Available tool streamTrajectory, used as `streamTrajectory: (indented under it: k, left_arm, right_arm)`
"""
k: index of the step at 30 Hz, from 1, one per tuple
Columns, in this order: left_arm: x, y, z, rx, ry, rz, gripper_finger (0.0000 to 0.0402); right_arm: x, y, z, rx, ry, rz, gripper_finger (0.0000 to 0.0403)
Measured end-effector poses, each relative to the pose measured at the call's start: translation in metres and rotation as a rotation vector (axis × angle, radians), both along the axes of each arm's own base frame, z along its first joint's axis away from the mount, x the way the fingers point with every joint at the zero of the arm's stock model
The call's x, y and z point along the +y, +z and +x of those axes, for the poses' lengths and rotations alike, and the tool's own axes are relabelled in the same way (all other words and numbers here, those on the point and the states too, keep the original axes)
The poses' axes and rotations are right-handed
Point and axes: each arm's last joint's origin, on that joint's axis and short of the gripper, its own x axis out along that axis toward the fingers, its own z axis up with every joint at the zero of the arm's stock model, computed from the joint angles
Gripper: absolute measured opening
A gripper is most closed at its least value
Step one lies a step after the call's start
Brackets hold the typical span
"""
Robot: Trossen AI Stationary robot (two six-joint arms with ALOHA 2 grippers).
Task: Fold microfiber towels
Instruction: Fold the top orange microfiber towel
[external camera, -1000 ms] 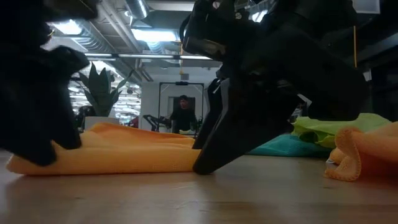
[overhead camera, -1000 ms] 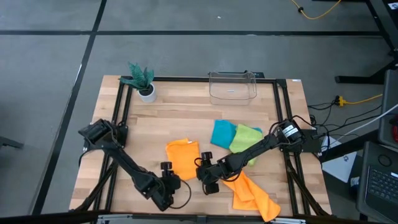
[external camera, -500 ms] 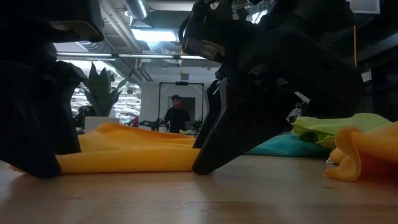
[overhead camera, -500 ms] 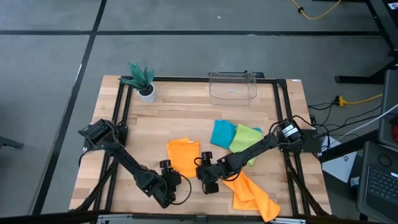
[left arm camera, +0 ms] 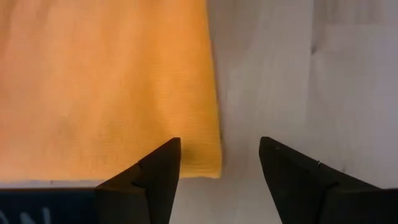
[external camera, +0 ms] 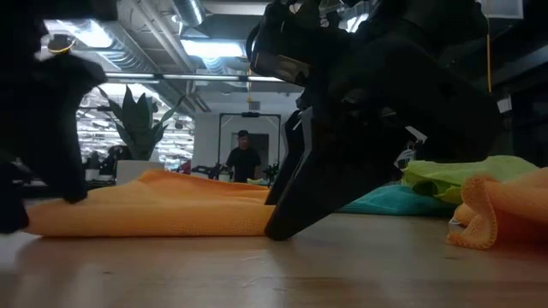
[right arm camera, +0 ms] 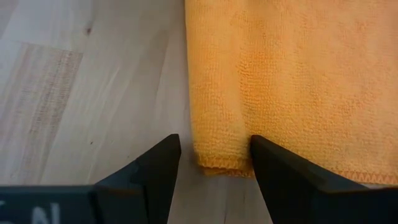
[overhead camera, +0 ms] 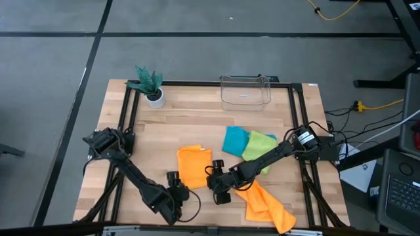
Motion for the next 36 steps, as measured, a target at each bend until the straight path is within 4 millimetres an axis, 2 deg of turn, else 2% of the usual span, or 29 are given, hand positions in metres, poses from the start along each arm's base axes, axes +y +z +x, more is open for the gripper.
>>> streamTrajectory:
  k: [4,11,21,28,32,36]
  left_arm:
    - [0.006,-0.001,-0.002,0.026,0.013,0.054,0.0211]
    - [0.010,-0.001,0.003,0.017,0.035,0.043,0.0211]
    - [0.019,-0.022,-0.006,0.029,0.100,-0.034,0.0211]
    - [0.018,-0.023,-0.008,0.030,0.100,-0.036,0.0210]
    - [0.018,-0.024,-0.007,0.031,0.097,-0.044,0.0189]
    - [0.017,-0.024,-0.007,0.029,0.091,-0.061,0.0140]
  right_arm:
    - [0.000,0.000,0.000,0.000,0.000,0.000,0.0204]
    - [0.000,0.000,0.000,0.000,0.000,0.000,0.0204]
    - [0.000,0.000,0.000,0.000,-0.002,0.001,0.0204]
    - [0.000,0.000,0.000,0.001,-0.002,0.003,0.0204]
    - [0.000,0.000,0.000,0.008,-0.012,0.033,0.0203]
    - [0.001,0.000,0.000,0.007,-0.026,0.046,0.0177]
